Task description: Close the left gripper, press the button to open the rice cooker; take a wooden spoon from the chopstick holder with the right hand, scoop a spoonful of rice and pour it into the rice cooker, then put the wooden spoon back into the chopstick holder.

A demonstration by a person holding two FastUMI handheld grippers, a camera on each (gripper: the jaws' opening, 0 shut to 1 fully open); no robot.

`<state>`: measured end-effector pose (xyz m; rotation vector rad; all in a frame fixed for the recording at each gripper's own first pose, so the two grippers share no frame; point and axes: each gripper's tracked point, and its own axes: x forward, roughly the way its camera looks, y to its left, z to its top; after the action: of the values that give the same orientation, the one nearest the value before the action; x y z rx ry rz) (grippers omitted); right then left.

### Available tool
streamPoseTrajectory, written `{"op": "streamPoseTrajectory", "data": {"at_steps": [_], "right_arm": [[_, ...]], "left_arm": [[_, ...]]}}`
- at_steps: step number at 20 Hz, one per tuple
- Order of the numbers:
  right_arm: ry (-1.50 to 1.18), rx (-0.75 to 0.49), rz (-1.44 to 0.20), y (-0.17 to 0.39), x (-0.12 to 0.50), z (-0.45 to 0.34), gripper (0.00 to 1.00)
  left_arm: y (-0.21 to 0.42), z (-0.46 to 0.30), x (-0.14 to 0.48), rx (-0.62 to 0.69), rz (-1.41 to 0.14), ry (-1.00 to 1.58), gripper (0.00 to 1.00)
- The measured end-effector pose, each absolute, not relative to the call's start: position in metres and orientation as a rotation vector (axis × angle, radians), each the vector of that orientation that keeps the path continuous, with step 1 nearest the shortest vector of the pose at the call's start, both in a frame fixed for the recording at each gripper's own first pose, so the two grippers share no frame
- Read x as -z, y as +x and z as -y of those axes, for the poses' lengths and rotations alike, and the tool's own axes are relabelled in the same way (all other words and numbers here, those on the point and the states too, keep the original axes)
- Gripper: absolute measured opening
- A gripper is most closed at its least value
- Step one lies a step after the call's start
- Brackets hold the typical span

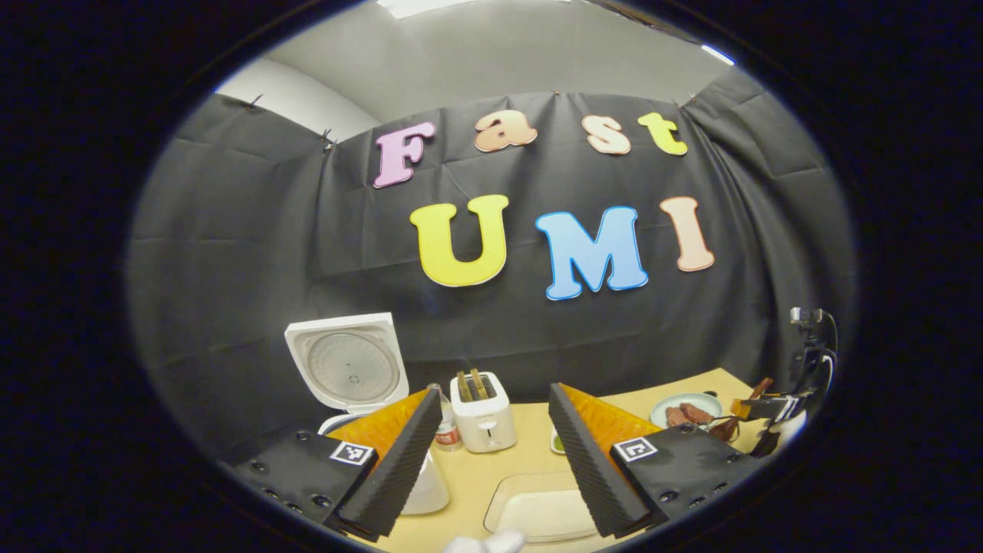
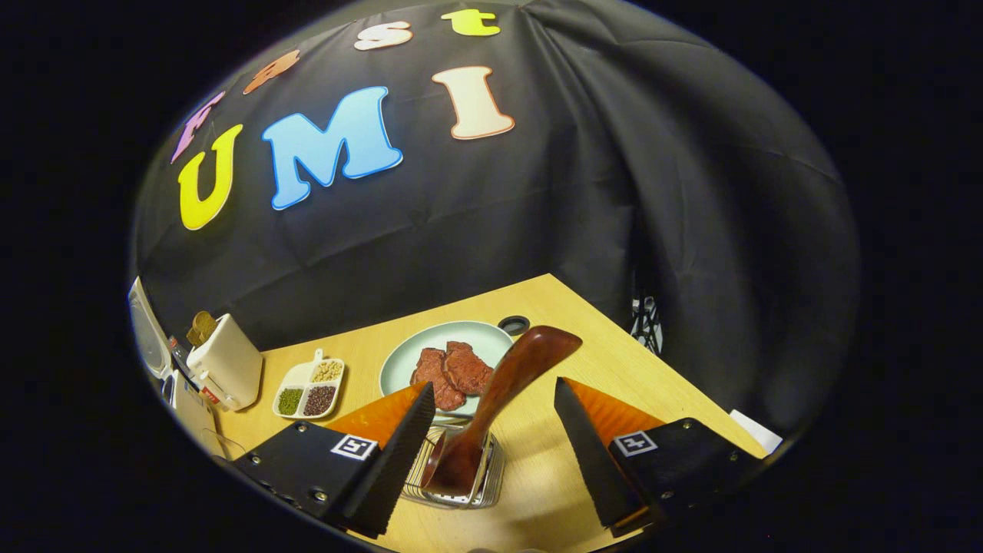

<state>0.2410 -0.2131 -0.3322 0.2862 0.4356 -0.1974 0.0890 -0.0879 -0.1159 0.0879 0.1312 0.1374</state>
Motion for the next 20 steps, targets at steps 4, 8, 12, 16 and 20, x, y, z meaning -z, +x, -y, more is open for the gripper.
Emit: {"op": "streamPoseTrajectory", "data": {"at_steps": [4,8,12,16,20], "right_arm": [[0.320,0.171,-0.452,0.266,0.345,0.213,0.93],[0.353,0.160,-0.475,0.270,0.352,0.214,0.54],[0.329,0.108,-0.456,0.267,0.343,0.198,0.20],[0.289,0.116,-0.456,0.266,0.334,0.196,0.20],[0.184,0.108,-0.381,0.258,0.289,0.189,0.20]], "left_arm": [[0.094,0.091,0.124,-0.175,-0.162,0.090,0.99],[0.096,0.098,0.119,-0.182,-0.152,0.094,0.99],[0.097,0.097,0.123,-0.182,-0.159,0.088,0.99],[0.096,0.086,0.122,-0.184,-0.153,0.097,0.99],[0.087,0.065,0.117,-0.188,-0.132,0.093,0.96]]}}
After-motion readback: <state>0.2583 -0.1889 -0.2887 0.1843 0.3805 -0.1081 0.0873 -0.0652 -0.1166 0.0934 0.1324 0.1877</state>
